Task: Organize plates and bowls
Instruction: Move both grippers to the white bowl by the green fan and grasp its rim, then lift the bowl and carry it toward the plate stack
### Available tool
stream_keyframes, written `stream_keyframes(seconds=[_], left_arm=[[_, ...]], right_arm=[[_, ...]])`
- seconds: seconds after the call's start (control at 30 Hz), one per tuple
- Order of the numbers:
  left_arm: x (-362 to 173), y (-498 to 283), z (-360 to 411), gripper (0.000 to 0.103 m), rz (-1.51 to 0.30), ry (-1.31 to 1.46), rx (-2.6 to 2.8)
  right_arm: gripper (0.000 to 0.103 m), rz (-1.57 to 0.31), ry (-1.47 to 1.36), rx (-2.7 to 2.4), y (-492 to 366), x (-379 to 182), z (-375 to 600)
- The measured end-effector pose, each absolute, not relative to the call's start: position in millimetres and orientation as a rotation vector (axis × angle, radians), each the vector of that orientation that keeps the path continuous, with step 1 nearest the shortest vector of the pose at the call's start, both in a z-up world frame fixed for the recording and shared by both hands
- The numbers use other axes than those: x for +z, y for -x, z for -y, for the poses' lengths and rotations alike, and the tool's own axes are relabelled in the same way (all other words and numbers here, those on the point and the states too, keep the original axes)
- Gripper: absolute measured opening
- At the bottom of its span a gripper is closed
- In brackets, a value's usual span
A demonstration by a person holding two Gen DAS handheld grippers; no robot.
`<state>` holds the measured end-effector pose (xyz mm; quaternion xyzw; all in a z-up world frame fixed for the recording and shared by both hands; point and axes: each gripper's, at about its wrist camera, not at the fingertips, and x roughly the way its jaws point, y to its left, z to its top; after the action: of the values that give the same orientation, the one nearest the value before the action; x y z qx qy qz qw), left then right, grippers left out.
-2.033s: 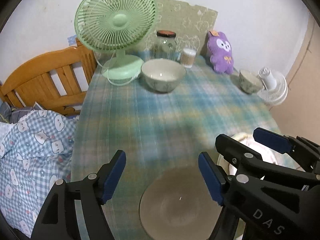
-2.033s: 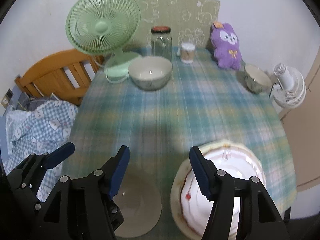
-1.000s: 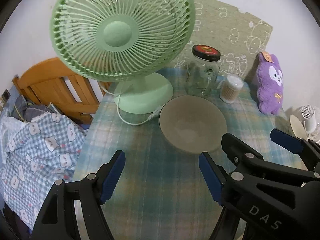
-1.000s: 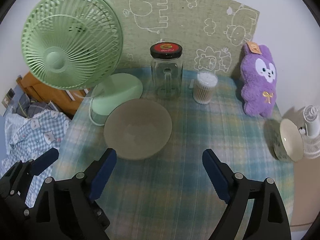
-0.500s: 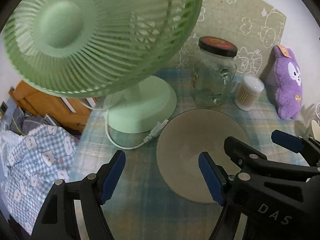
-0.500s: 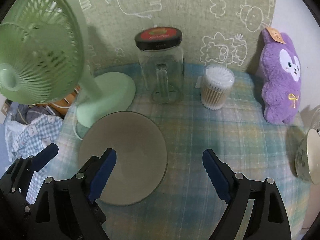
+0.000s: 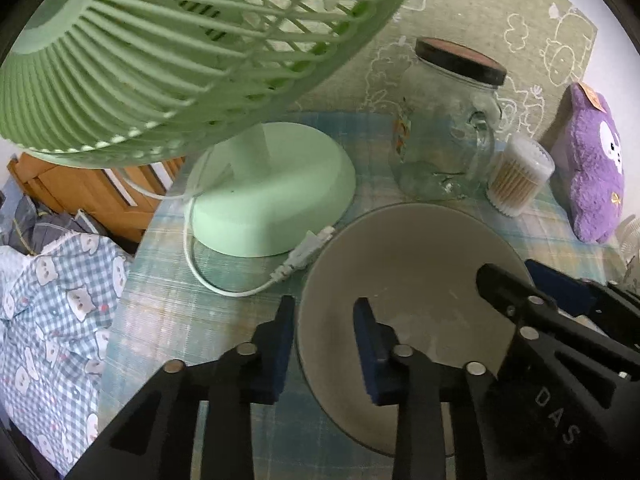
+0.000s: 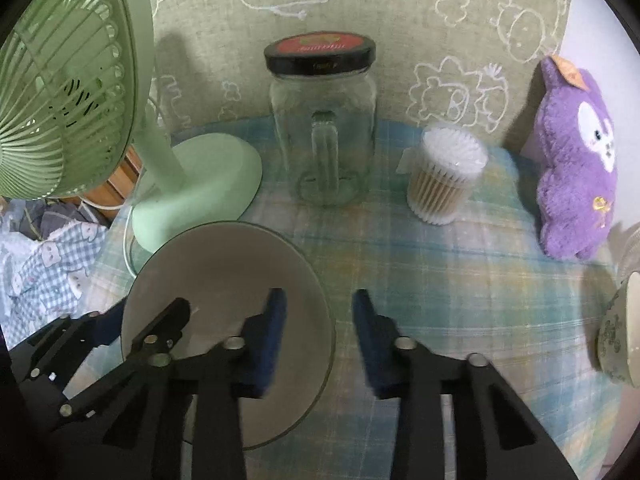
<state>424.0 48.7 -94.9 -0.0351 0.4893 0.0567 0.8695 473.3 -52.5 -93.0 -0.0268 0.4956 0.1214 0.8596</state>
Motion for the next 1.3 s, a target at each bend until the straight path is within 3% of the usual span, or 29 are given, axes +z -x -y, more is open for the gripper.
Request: stream_keyframes(seconds=[0.03,0.2,0.7,1.3], left_arm=[[-95,-424,-48,0.023,-1.022,0.065,0.126],[-95,-424,-53,0.016,-1.009,0.059,0.138],[-84,-412,-43,0.015,-1.016,0.045,0.140],[-30,-359,-28,0.015,-0.959,0.043,0.094]], right_arm=[[0.022,-1.045,0.054,0.254,-474,-94,52],[0.016,-1.037,0.043,0.226,-472,-95,53],[0.016,-1.048,0.027,0.198,-453,-81,63],[0.016,-0.992,0.003,0.140,-388,-24,79]])
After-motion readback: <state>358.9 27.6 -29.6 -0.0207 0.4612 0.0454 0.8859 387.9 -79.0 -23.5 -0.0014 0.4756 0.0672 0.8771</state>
